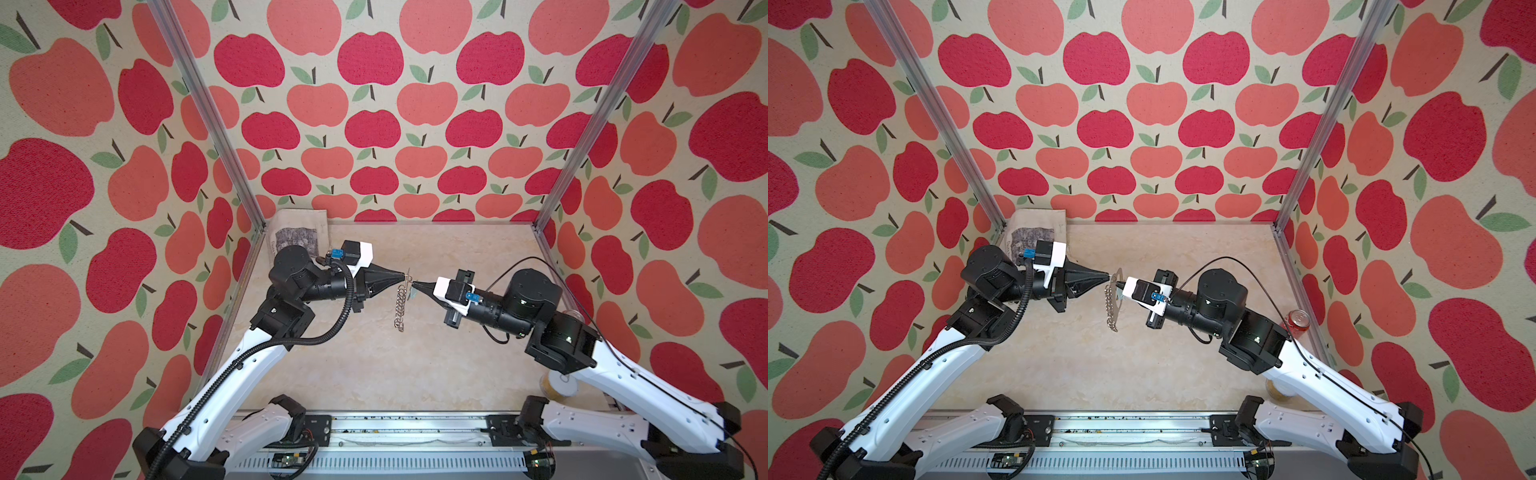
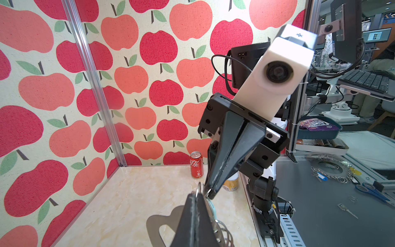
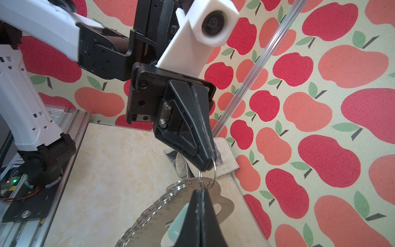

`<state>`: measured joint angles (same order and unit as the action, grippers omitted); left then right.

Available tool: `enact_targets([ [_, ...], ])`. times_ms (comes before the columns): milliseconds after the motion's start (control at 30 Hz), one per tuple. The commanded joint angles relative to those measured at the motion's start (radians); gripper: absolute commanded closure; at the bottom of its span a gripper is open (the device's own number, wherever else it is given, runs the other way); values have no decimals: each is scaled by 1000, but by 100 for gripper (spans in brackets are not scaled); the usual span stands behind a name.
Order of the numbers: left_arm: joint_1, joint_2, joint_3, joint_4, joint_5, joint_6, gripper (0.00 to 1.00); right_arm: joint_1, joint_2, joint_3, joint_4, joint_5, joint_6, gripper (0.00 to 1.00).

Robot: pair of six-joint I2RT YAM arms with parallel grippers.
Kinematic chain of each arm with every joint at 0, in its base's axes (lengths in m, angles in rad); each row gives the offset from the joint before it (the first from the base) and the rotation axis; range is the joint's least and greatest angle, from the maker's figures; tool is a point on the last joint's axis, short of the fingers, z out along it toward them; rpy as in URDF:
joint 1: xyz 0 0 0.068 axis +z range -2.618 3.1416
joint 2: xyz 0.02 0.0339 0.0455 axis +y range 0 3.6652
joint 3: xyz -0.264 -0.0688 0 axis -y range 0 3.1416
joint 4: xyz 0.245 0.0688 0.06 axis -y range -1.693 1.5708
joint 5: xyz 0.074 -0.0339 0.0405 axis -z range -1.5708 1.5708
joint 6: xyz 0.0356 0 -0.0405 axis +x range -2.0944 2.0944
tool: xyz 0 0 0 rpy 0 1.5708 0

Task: Attach keys to a key ring
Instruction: Insert the key into the keyring.

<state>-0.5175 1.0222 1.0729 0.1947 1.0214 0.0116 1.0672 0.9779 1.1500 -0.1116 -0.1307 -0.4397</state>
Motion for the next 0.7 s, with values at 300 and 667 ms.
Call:
enact_targets([
  [300, 24, 9, -11, 210, -77, -62, 100, 30, -1, -59, -9, -98, 67, 100],
  [667, 24, 9, -31, 258, -46, -88, 100, 30, -7, -67, 18, -119, 102, 84],
])
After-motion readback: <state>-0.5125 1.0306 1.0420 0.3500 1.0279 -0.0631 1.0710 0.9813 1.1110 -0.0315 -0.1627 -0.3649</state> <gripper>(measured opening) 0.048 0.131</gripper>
